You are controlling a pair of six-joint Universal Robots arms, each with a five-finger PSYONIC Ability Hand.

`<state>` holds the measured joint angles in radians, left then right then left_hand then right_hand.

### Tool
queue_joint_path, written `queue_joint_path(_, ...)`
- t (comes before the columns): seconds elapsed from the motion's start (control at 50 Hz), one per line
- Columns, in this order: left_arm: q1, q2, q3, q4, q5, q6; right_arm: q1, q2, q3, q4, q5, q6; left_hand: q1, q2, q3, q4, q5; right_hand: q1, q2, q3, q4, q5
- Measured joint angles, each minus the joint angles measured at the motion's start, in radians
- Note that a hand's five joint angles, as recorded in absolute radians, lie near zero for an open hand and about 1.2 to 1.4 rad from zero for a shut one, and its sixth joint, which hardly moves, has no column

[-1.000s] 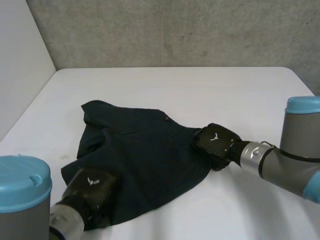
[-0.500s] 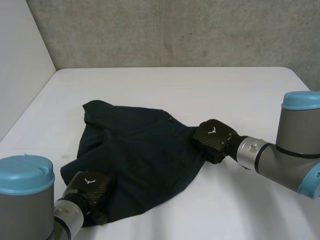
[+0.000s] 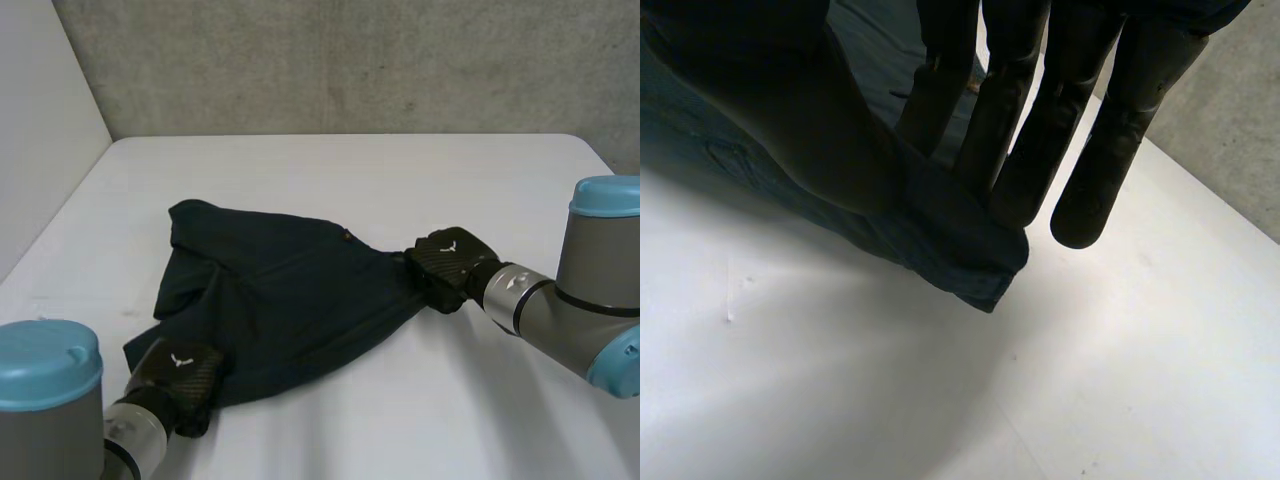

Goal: Fold the shorts.

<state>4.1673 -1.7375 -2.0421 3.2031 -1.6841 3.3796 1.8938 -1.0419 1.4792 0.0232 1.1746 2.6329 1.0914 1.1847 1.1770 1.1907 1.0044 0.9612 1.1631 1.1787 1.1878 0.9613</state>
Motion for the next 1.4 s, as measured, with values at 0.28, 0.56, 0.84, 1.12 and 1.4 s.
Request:
queue_joint_path(0.28,0.002,0.3,0.222,-0.021,-0.003,0.008,-0.007,-0.196,-0.04,0.116,0.007,0.017,0.015,0.01,0.009,0.008,0.002,0.0,0.0,0.0,0.0,0.0)
queue_joint_path(0.56,-0.009,0.345,0.683,-0.193,0.005,0.039,-0.052,-0.566,-0.29,0.362,0.036,0.071,0.015,0.011,0.009,0.008,0.002,0.014,0.0,0.0,0.0,0.006)
queue_joint_path(0.84,0.006,-0.091,0.832,-0.254,0.06,0.048,-0.077,-0.357,-0.301,0.473,0.026,0.057,0.017,0.013,0.009,0.009,0.002,0.014,0.0,0.0,0.0,0.022)
queue_joint_path(1.12,0.026,-0.549,1.038,-0.339,0.064,0.089,-0.045,0.035,-0.345,0.505,0.035,0.097,0.018,0.013,0.009,0.009,0.002,-0.306,-0.402,-0.416,-0.423,-0.36)
queue_joint_path(1.4,0.031,-0.499,0.98,-0.35,0.063,0.088,-0.053,0.097,-0.462,0.679,0.011,0.121,0.018,0.013,0.009,0.009,0.002,-0.755,-0.942,-0.969,-0.961,-0.899)
